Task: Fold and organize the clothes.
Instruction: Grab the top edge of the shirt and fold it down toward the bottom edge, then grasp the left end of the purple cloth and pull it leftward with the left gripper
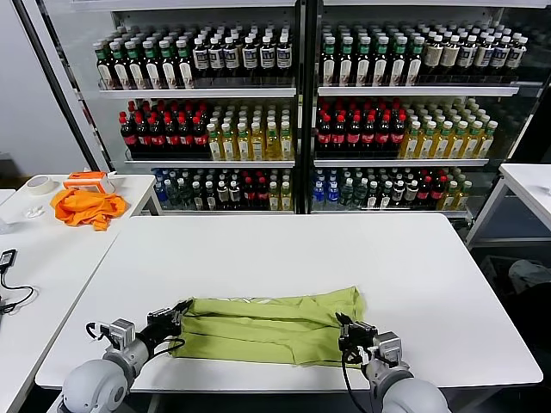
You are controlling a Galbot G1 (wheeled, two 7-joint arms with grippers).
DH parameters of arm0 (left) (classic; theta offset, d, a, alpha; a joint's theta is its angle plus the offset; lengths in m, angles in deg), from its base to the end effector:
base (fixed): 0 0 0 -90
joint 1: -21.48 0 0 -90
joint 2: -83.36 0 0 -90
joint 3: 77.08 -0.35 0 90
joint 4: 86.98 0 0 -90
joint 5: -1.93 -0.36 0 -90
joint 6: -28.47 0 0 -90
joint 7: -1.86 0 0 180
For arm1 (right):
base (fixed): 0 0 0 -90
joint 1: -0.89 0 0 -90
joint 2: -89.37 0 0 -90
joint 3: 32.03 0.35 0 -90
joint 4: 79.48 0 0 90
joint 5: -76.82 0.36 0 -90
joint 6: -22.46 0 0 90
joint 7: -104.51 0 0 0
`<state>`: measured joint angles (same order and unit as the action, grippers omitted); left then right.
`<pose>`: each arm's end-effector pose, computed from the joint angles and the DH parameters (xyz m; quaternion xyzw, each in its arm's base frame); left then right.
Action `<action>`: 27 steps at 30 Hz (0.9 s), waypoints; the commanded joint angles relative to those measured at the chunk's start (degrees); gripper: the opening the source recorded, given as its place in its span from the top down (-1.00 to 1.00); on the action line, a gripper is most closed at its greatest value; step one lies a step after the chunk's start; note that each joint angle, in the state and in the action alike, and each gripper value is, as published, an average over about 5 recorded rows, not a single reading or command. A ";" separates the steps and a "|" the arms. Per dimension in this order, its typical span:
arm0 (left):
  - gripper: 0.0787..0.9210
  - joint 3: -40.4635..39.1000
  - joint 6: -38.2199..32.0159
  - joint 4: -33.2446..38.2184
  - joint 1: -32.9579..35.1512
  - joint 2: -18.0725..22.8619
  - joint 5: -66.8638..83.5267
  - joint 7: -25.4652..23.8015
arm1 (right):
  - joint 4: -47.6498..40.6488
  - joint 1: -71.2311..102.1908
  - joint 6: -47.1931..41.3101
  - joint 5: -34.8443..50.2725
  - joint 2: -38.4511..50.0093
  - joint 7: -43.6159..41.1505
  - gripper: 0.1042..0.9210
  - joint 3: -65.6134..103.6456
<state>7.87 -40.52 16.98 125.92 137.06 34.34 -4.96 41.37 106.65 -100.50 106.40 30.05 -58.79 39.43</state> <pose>0.2796 0.1310 -0.3098 -0.1602 -0.9594 -0.0205 0.2314 0.2298 0.0001 -0.2647 0.1304 -0.9576 0.0437 0.2531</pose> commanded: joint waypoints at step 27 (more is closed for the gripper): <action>-0.02 -2.25 1.63 10.29 6.89 5.13 5.90 25.61 | 7.10 7.30 1.71 -4.43 1.42 0.16 -0.22 6.92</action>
<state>7.90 -40.23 22.34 129.23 139.55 35.89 4.35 46.47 111.89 -99.22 102.97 31.19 -58.64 43.38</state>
